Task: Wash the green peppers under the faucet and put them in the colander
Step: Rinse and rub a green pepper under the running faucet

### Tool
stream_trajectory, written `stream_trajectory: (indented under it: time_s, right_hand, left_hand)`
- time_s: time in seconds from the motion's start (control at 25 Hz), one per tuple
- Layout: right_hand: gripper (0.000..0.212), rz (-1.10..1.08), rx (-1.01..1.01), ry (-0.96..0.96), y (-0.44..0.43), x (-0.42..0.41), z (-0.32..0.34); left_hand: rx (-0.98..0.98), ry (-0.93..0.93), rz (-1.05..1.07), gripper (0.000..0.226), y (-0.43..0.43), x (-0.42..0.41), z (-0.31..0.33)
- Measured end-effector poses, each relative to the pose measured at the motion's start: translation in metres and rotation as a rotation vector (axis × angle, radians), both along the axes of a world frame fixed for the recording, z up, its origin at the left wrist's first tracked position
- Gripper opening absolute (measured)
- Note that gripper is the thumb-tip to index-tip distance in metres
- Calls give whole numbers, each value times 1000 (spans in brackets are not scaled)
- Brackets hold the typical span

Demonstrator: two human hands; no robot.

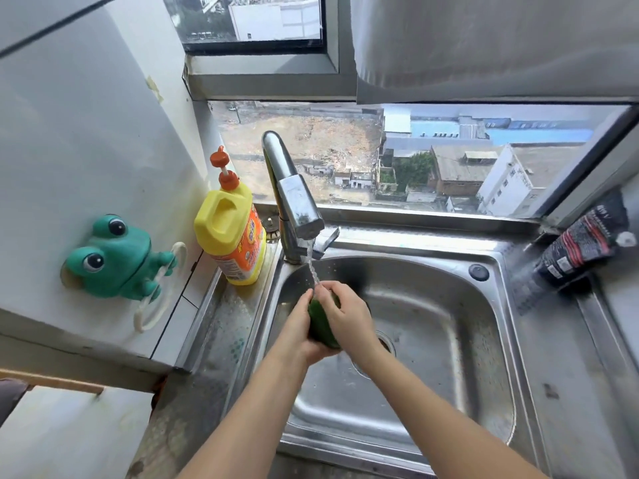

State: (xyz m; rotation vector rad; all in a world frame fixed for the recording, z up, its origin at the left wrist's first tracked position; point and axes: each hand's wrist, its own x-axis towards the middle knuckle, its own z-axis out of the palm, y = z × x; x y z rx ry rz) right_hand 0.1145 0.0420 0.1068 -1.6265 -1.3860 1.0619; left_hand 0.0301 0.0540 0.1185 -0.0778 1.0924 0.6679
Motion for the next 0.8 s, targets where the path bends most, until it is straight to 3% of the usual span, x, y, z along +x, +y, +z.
stream_trajectory:
  time_s: [0.12, 0.2, 0.28, 0.36, 0.44, 0.52, 0.64, 0.72, 0.8]
  right_hand:
    - [27, 3, 447, -157, -3, 6, -12]
    - [30, 66, 590, -217, -3, 9, -11]
    - [38, 82, 573, -242, -2, 10, -7]
    - [47, -6, 388, -206, -1, 7, 2]
    - [44, -60, 89, -36, 2, 9, 14]
    - [32, -45, -39, 160, 6, 17, 20]
    - [30, 43, 68, 211, 3, 27, 24]
    - [45, 127, 290, 47, -3, 32, 23]
    - [46, 268, 546, -152, -1, 38, 19]
  left_hand:
    - [-5, -114, 64, 23, -1, 2, 7]
    - [1, -142, 80, 22, 0, 0, 15]
    - [9, -107, 56, 23, 3, 0, 16]
    - [46, -48, -8, 21, 6, 1, 18]
    - [100, 33, -90, 18, 10, 2, 24]
    - [135, 93, -134, 25, 14, 1, 34]
    - [144, 111, -215, 36, 21, -4, 49]
    - [141, 72, -287, 37, 24, -5, 52]
    - [147, -16, -303, 35, 24, -6, 50]
